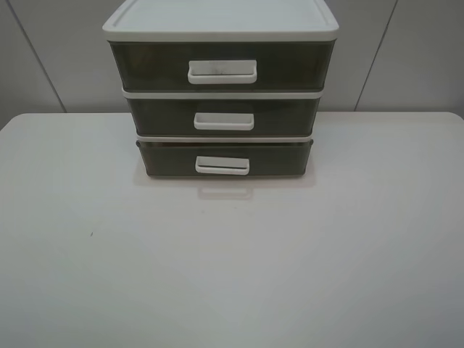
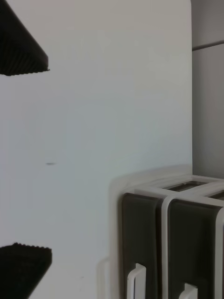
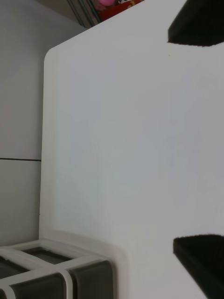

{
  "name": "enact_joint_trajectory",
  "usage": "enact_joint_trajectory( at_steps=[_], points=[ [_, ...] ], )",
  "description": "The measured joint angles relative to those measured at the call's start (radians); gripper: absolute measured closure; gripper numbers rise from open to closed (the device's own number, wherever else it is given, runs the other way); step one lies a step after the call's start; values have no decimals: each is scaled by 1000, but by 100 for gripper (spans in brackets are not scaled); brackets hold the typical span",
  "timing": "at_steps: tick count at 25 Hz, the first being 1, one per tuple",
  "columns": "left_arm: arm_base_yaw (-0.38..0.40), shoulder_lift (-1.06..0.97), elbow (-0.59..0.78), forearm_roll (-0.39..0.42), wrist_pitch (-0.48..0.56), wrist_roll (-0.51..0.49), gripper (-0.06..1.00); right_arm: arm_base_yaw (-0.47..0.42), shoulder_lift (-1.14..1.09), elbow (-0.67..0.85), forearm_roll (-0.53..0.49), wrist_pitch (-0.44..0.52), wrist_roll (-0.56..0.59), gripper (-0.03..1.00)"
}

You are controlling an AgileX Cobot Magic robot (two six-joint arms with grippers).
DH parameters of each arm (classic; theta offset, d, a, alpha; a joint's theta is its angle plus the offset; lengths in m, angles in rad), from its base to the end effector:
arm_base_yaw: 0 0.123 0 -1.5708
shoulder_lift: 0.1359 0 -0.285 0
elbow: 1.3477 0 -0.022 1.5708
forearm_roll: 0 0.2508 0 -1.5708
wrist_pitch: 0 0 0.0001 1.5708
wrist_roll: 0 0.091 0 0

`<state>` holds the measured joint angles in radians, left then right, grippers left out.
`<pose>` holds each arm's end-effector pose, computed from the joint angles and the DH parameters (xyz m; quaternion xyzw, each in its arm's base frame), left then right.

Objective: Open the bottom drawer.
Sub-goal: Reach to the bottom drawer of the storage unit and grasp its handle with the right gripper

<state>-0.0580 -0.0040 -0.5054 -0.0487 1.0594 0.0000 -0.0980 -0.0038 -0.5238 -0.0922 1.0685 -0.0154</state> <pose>-0.0063 -0.0035 0.2789 0.0257 0.8498 -0.0396 0.5250 -0.0095 -0.0065 0.2835 0.0376 0.8463 -0.0759 0.5259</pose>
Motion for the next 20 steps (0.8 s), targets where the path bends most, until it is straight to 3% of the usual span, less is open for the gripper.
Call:
enact_joint_trajectory(
  at_steps=[20],
  points=[
    [0,0,0,0,0,0,20,35,22,0,-7,-1,8,17]
  ],
)
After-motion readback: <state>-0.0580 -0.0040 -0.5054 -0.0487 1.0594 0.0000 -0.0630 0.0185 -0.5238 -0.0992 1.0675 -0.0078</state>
